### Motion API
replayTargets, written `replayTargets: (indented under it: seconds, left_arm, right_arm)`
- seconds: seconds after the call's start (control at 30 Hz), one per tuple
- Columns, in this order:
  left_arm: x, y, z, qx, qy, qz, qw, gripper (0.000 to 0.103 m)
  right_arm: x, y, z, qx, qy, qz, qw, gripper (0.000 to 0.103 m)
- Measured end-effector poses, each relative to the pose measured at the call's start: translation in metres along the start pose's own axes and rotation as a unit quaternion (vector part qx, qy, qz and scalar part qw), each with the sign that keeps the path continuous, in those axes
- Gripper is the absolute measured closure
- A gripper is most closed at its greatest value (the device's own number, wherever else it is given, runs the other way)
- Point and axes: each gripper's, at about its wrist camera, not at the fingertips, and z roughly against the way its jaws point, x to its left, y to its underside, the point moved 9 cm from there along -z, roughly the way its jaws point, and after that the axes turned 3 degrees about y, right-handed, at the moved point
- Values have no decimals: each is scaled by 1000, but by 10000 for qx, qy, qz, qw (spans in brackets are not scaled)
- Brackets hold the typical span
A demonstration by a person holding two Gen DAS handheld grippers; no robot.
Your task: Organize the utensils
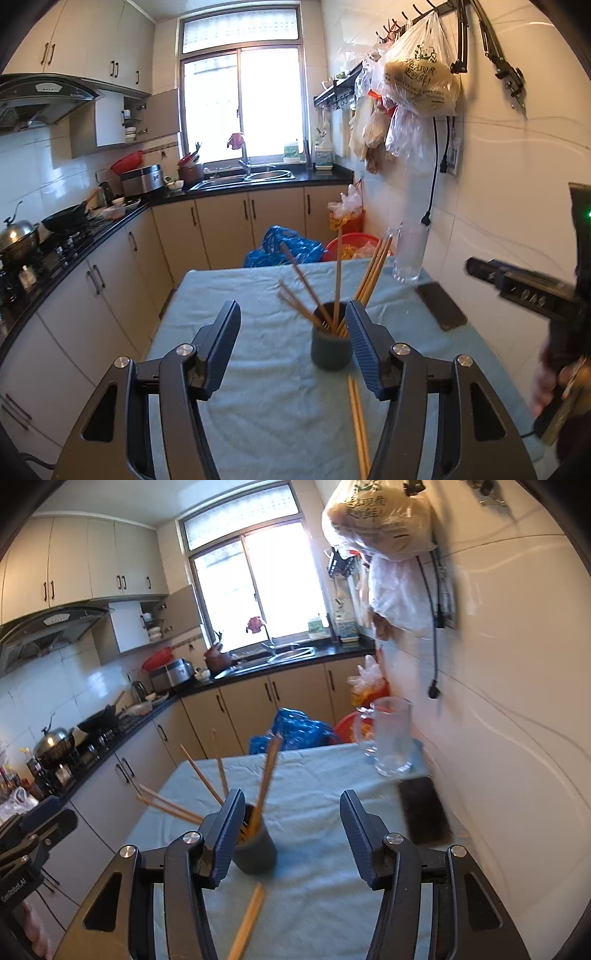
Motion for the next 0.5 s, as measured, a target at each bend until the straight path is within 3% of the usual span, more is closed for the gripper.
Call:
replayTargets:
  seconds: [0.3, 0.5]
  left_arm:
    - [13, 35, 37, -43, -301, 15, 9995, 39]
    - [18, 52, 44, -12, -356, 70, 9993, 35]
  right_arm:
    - [-30, 40, 44, 201, 541, 529, 9969, 37]
    - [-43, 66, 53, 435, 723, 695, 9940, 34]
